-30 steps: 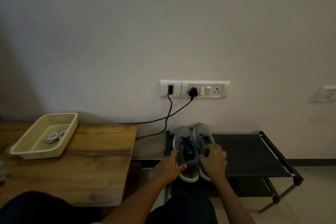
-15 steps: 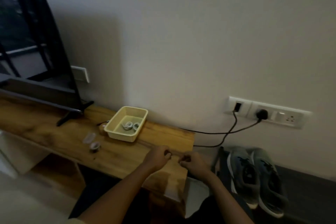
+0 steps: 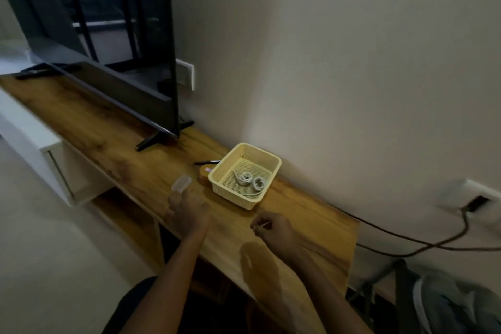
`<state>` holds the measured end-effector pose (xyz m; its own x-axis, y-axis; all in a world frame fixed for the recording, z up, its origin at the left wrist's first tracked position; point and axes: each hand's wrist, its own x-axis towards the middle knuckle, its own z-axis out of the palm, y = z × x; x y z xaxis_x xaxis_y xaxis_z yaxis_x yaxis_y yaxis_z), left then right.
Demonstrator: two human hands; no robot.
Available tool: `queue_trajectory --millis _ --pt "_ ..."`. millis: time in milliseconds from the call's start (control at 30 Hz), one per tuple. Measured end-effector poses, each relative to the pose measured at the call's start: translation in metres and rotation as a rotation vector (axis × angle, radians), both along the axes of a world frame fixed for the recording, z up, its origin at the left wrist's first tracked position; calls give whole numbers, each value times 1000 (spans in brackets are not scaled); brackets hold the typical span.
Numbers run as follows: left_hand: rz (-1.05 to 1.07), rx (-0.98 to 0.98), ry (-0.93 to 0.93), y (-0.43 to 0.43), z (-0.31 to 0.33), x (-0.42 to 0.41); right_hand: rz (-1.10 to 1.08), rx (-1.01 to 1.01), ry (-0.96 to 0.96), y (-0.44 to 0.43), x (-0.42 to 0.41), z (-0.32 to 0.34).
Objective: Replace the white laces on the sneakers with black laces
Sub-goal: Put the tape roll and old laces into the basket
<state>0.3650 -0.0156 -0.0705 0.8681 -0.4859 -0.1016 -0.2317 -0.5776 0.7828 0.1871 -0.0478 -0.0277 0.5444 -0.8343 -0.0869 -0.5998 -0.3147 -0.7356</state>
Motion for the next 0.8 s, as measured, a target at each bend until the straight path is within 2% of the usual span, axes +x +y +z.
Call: queue_trajectory --millis 167,267,400,467,633,800 --pt "-165 249 -34 -16 -15 24 -36 -64 -30 -31 35 -7" --pt "-186 286 -90 -20 -24 34 -132 -136 -78 -50 46 -10" --pt "-180 68 -98 -19 -24 49 -262 -171 -152 -75 56 -3" --pt "-213 -76 -124 -20 -10 46 -274 -100 -200 -83 64 6" --pt "-323 -256 -246 -44 22 24 -65 119 -269 -96 92 34" --pt "-434 -254 -271 -71 22 18 -107 95 -231 -114 106 29"
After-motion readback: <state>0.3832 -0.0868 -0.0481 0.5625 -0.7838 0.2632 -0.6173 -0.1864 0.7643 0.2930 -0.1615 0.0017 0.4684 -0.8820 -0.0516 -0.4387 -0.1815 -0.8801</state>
